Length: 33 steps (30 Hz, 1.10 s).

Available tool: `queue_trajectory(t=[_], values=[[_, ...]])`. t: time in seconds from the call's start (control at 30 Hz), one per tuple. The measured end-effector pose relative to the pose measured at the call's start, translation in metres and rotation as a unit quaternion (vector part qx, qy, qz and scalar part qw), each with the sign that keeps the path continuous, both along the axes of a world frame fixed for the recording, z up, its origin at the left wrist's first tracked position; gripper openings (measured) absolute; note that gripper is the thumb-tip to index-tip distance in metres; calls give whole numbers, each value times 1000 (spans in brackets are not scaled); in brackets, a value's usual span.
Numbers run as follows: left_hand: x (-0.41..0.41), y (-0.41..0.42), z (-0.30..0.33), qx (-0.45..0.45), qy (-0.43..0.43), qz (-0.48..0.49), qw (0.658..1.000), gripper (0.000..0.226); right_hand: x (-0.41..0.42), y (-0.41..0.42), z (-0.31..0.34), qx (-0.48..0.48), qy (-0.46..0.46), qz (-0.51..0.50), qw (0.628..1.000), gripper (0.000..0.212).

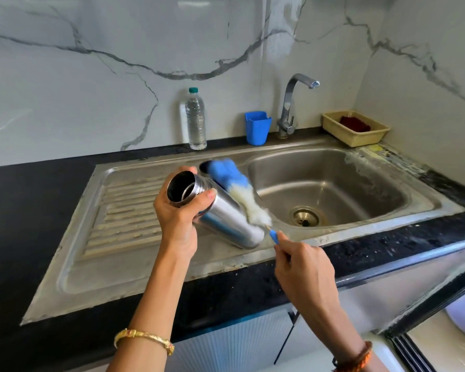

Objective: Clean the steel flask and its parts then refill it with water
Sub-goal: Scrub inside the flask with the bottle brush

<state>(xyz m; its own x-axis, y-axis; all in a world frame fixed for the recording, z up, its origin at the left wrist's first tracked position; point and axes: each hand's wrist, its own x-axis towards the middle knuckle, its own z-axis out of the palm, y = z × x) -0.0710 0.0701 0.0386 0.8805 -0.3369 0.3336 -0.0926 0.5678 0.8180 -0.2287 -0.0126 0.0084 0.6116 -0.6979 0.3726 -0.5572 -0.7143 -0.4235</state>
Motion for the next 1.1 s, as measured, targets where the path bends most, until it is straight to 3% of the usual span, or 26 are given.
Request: queue_trajectory(t=[0.1,0.23,0.33,0.57,0.77,0.97,1.1], values=[[6,1,3,2,-17,-16,1000,40,13,19,20,-83,-156,67,982,28],[11,8,-3,-18,19,-39,999,46,16,9,17,-61,-120,72,988,28],[10,11,-2,12,-35,-20,999,36,14,3,6,-24,-94,59,994,14],[22,9,5,-15,-28,-20,999,43,31,22,23,-77,-194,104,972,28],[30,9,0,18,-81,6,997,38,32,-6,-10,-12,-102,45,994,9],[38,12,0,5,-67,-16,998,39,38,5,8,43,-226,108,967,25],[41,13,-4,3,-59,-36,998,39,44,-11,2,100,-181,88,974,16]])
